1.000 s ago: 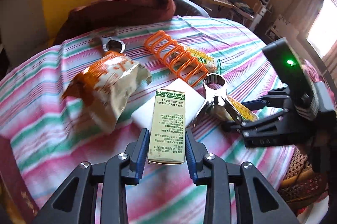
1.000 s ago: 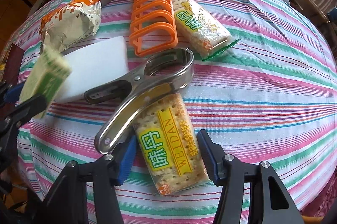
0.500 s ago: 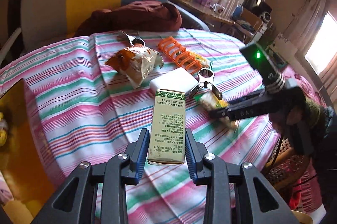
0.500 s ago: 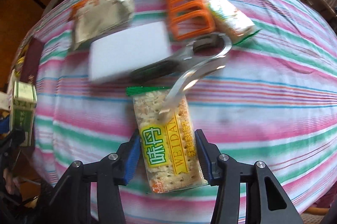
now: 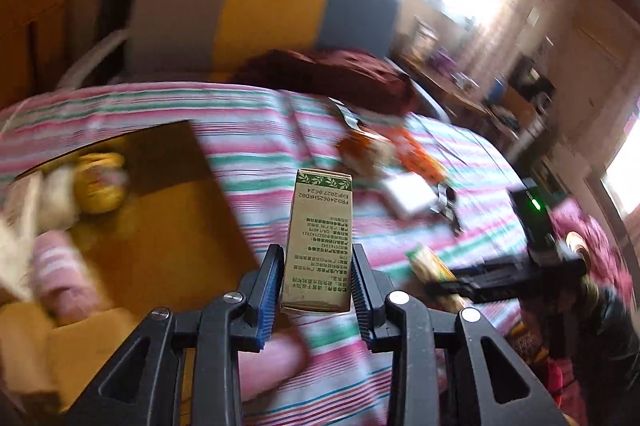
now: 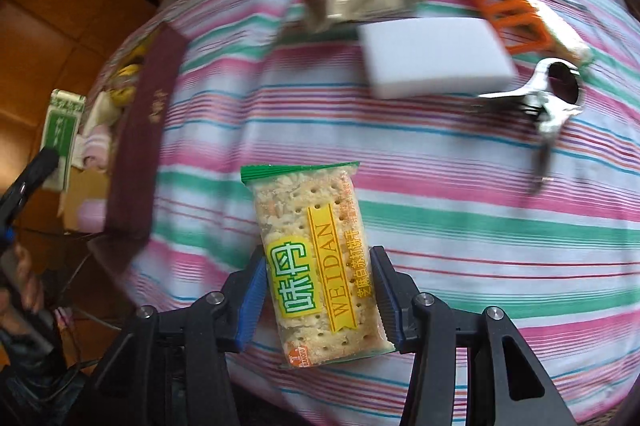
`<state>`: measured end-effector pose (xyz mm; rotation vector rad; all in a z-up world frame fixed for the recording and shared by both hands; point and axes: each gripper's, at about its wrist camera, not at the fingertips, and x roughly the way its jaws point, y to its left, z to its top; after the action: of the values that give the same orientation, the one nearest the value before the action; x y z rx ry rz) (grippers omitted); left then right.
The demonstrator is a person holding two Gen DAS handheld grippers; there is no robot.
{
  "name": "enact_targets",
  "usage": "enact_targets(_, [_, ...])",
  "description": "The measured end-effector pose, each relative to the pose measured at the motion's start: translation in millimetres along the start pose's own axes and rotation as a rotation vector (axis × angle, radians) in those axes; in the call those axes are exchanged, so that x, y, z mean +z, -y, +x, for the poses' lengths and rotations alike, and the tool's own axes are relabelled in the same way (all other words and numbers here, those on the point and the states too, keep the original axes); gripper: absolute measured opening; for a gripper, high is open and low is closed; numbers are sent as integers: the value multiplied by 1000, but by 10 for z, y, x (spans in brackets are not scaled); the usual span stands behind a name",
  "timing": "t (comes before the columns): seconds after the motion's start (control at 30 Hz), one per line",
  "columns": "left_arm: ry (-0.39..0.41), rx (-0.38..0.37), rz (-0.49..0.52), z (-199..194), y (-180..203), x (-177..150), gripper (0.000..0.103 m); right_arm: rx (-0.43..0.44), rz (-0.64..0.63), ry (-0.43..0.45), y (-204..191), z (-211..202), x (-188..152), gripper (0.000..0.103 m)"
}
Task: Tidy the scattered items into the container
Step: 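Carry the green-and-white box and WEIDAN pack over the gold tray with both tools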
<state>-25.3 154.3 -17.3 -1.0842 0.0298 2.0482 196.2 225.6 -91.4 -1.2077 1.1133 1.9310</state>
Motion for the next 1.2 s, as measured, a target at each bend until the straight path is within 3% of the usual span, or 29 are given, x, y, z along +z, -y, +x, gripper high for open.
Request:
enact_targets(0.17, [28,61,-130,-233,-607,-64,33,43,-55,17,-366,150,120,50])
enact_targets(0.27, [38,55,-184,-263,-827,-83,33,62,-94,31,-616,102,192,50])
enact_targets(0.6, [83,79,-266,-194,-1244,83,33,133,-237,111,-1649,26,572,50])
enact_targets(0.77, [53,78,-303,-50,-1469,157,33,156,-243,97,-2040,240,749,50])
enact_targets(1.2, [-27,82,-373,158,-1705,-45,37,141,-196,-30,-2258,840,715,51])
